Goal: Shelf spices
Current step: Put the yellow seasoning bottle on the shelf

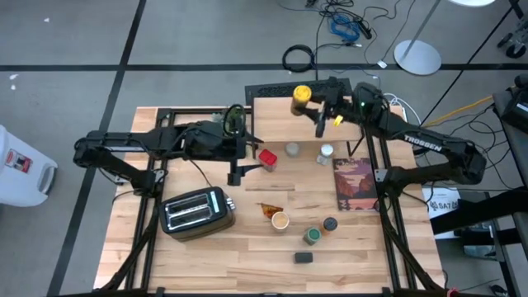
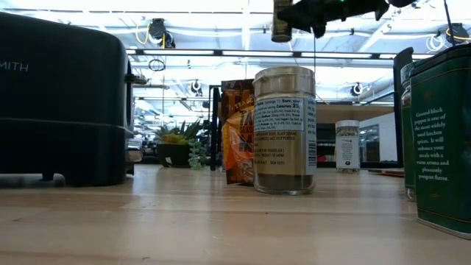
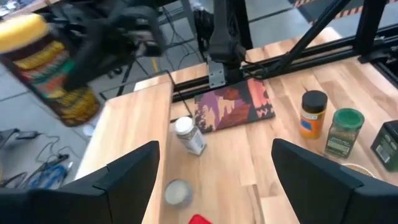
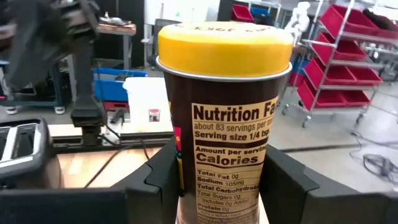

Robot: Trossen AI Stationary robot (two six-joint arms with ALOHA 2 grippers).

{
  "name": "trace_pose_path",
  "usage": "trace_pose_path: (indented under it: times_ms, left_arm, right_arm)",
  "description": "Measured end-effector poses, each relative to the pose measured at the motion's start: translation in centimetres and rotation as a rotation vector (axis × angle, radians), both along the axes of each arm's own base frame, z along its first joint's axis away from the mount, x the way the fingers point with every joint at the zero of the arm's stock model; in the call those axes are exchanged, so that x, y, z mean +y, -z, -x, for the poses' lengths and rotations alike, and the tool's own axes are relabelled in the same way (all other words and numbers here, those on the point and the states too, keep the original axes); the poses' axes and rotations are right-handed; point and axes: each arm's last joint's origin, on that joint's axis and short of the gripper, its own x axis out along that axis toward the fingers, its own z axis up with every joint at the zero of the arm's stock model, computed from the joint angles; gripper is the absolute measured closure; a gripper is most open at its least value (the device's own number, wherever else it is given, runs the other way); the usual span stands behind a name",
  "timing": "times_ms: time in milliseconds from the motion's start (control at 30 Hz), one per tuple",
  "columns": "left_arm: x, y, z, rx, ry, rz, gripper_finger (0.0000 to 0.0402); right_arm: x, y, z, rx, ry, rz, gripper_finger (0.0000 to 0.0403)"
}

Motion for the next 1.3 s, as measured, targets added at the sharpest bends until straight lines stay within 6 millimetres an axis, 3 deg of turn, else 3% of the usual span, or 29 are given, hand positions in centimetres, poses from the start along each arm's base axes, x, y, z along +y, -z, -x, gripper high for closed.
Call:
trace_pose_path:
  times_ms: [267, 633, 933, 1300]
  left_arm:
    - [0.9, 3.1, -0.9, -0.029, 0.059, 0.044, 0.0081]
    - [2.2, 6.9, -1.5, -0.13, 0.101, 0.102, 0.0081]
    - [2.4, 8.4, -1.3, -0.115, 0.116, 0.129, 0.0081]
    - [2.4, 8.9, -1.3, -0.105, 0.117, 0.127, 0.0081]
  right_arm:
    - [-3.6, 0.9, 2.7, 0.057, 0.057, -0.086, 0.0246]
    - [-6.7, 1.4, 6.3, 0.082, 0.119, -0.143, 0.0246]
    - [-8.3, 1.8, 8.9, 0.065, 0.094, -0.154, 0.0246]
    - [-8.4, 4.7, 11.5, 0.059, 0.145, -0.186, 0.0246]
